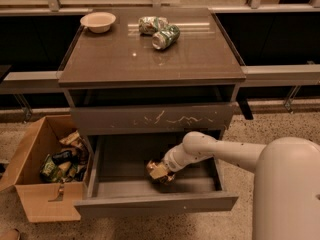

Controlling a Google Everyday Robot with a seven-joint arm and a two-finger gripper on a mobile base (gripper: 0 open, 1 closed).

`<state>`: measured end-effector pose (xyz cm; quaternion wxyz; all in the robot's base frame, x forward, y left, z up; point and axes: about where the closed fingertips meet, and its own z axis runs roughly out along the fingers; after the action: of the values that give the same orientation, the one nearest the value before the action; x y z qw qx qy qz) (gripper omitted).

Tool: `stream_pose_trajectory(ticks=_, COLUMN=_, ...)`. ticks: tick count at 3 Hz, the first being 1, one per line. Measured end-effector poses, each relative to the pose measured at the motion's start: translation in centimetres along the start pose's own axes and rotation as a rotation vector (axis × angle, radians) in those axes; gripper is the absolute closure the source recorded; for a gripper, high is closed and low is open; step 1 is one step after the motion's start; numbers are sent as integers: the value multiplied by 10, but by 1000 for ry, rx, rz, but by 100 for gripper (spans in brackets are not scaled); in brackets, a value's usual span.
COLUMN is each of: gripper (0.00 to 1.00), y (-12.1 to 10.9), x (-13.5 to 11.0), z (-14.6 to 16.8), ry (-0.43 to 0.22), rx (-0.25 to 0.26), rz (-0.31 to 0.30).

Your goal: Place orange can into middle drawer

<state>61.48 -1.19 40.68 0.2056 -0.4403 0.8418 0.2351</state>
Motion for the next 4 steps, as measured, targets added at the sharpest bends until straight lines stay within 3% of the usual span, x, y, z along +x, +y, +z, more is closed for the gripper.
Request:
stream_pose_trajectory(ticks=1, gripper=82, y=-4, x=5, z=8, ry=-15, rx=-24, rz=19)
stream_pose_trajectory(ticks=2, gripper=51, y=-5, x=7, z=13, ry=-25, rx=-46, rz=34)
stream_pose_trajectory(ticks=4, gripper=3, y=-3, x=9, z=13, ry=-62, rx=-71, rz=43)
